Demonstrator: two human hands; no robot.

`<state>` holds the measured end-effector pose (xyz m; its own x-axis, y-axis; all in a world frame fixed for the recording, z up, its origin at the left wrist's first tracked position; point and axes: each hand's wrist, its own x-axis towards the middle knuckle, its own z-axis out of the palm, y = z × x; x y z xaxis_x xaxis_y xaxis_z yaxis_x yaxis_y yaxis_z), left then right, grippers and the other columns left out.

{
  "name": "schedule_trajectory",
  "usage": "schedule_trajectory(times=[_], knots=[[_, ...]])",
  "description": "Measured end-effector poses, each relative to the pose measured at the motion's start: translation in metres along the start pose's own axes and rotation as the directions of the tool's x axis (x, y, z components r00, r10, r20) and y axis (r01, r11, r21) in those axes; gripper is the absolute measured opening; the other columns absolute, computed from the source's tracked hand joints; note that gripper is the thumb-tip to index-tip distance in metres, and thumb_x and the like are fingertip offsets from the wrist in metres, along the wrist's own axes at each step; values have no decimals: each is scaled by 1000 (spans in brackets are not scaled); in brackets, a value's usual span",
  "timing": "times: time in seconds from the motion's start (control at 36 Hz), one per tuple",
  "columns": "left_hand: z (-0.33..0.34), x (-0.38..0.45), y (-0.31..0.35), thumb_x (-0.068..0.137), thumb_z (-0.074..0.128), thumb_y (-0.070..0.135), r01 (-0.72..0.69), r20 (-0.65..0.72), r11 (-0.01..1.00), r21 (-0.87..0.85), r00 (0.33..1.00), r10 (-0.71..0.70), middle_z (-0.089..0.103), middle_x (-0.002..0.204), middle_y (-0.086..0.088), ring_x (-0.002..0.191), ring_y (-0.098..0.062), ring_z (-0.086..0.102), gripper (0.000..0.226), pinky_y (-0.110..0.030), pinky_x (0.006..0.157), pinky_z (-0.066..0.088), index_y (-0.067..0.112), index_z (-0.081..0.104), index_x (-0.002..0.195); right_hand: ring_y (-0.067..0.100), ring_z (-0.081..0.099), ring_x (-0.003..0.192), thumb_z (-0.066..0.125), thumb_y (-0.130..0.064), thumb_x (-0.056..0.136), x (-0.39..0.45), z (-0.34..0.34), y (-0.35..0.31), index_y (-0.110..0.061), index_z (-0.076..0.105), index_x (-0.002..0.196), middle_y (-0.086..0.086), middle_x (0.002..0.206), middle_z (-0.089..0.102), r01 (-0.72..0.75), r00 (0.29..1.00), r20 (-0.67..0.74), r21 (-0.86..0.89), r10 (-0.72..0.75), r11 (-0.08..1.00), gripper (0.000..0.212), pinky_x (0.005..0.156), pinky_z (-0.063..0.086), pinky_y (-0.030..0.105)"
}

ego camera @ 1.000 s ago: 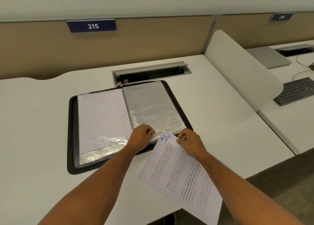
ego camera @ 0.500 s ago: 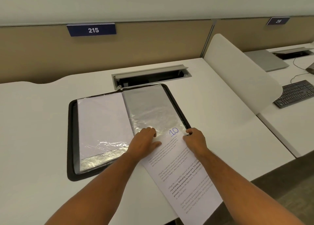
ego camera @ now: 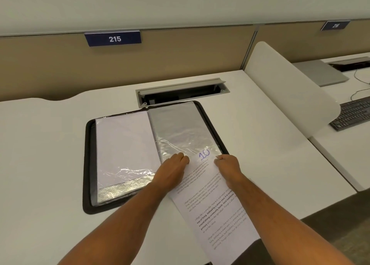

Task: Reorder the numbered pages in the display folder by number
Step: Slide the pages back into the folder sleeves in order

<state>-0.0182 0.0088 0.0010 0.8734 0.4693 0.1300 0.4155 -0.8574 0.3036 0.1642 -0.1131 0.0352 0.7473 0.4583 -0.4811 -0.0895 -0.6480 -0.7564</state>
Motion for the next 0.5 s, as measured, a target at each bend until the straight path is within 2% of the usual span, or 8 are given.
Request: schedule_trajectory(times=[0.06, 0.11, 0.19, 0.25, 0.31, 0.39, 0.5], knots=[[1, -3, -1, 82, 60, -4, 36, -16, 999, 22, 999, -35, 56, 93, -4, 77, -23, 50, 27, -37, 60, 49, 13, 59, 103, 22, 53, 76, 55, -2, 93, 1, 1, 2, 16, 61, 107, 25, 93, 68, 0, 999, -39, -10, -1, 1000, 24, 69, 43, 32], [1, -8, -2, 78, 61, -6, 79, -35, 996, 30, 996, -78, 56, 93, -4, 77, -24, 50, 31, -36, 58, 48, 13, 58, 101, 22, 51, 75, 54, -3, 93, 0, 2, 4, 14, 63, 93, 19, 80, 60, -9, 998, -54, -19, 8, 1000, 19, 67, 40, 30], [0, -16, -4, 69, 63, -11, 124, -66, 992, 35, 990, -121, 56, 88, -4, 72, -23, 48, 36, -33, 53, 44, 12, 58, 96, 21, 49, 67, 52, -5, 95, 0, 4, 3, -3, 58, 69, 7, 73, 53, 10, 998, -67, -69, -15, 998, 26, 62, 38, 29], [1, -21, -5, 66, 62, -13, 151, -87, 988, 31, 985, -148, 54, 85, -5, 70, -23, 48, 36, -35, 51, 44, 10, 57, 92, 20, 47, 62, 50, -6, 97, -1, 6, 1, -12, 48, 63, 4, 67, 50, 40, 995, -86, -122, -51, 992, 34, 61, 38, 29], [2, -25, -4, 64, 60, -14, 189, -98, 982, 25, 978, -186, 53, 85, -5, 69, -24, 48, 36, -38, 50, 45, 10, 56, 90, 22, 52, 66, 49, -8, 98, -2, 7, 0, -12, 52, 66, 4, 70, 55, 54, 993, -92, -166, -70, 985, 32, 63, 41, 31], [4, -31, -4, 65, 58, -12, 239, -110, 971, -4, 965, -238, 53, 87, -4, 71, -24, 49, 34, -39, 52, 47, 11, 54, 90, 22, 59, 74, 47, -12, 102, -6, 8, -2, -7, 64, 81, 6, 82, 64, 85, 990, -89, -225, -107, 971, 27, 65, 44, 30], [5, -39, -2, 66, 61, -8, 299, -117, 954, -12, 947, -298, 51, 85, -3, 67, -22, 45, 32, -35, 51, 42, 13, 50, 87, 23, 60, 84, 44, -16, 105, -12, 9, -3, -7, 66, 97, 5, 93, 66, 137, 977, -113, -316, -181, 939, 25, 75, 45, 32]])
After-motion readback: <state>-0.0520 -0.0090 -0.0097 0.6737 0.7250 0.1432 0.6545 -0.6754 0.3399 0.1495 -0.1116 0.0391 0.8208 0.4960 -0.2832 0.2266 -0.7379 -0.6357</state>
